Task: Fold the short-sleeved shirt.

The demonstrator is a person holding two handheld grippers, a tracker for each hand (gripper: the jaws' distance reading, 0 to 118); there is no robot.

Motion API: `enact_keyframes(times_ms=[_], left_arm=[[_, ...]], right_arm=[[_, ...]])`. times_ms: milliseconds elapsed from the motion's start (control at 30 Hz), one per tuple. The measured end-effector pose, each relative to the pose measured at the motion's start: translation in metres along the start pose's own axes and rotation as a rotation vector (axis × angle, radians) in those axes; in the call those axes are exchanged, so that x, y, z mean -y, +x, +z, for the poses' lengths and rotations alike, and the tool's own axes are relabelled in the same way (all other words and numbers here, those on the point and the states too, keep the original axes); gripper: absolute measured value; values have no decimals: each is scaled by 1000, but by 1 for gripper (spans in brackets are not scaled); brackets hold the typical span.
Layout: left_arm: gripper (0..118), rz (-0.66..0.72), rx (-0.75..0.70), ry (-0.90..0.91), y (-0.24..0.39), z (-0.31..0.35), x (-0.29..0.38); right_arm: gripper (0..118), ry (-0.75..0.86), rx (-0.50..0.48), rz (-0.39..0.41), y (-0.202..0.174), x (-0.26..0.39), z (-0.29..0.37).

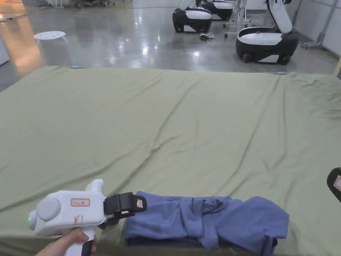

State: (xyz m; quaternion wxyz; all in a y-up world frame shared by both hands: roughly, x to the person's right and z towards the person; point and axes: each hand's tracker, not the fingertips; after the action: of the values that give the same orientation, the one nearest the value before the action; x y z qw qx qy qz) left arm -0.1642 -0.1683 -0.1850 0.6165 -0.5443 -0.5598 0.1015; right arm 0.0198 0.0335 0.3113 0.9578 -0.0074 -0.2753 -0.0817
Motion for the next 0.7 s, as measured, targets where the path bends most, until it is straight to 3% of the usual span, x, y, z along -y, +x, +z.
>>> enact_keyframes(times_ms=[133, 167, 233, 267, 300, 333, 367, 400, 700], left_arm=[[117, -99, -61, -52, 10, -25, 5], [118, -181, -118, -35, 14, -26, 3], [116, -243, -77, -24, 20, -27, 4], [112, -200, 13, -25, 26, -31, 7], [96, -162, 44, -24, 26, -31, 6], [61, -118, 53, -4, 22, -29, 4], [17, -84, 89, -5, 17, -30, 3], [10, -62, 102, 5, 15, -31, 2], [10, -6, 10, 108, -12, 20, -19]], right_arm=[[0, -12, 7, 13, 0, 0, -5], [0, -15, 5, 11, -1, 0, -5], [0, -18, 10, 9, -1, 2, -5], [0, -19, 11, 9, -1, 3, -4], [0, -20, 12, 8, -1, 4, -4], [0, -23, 16, 7, -1, 4, -4], [0, -26, 18, 5, 0, 5, -4], [0, -28, 19, 2, 0, 5, -4], [0, -15, 25, -11, 3, 3, -4]])
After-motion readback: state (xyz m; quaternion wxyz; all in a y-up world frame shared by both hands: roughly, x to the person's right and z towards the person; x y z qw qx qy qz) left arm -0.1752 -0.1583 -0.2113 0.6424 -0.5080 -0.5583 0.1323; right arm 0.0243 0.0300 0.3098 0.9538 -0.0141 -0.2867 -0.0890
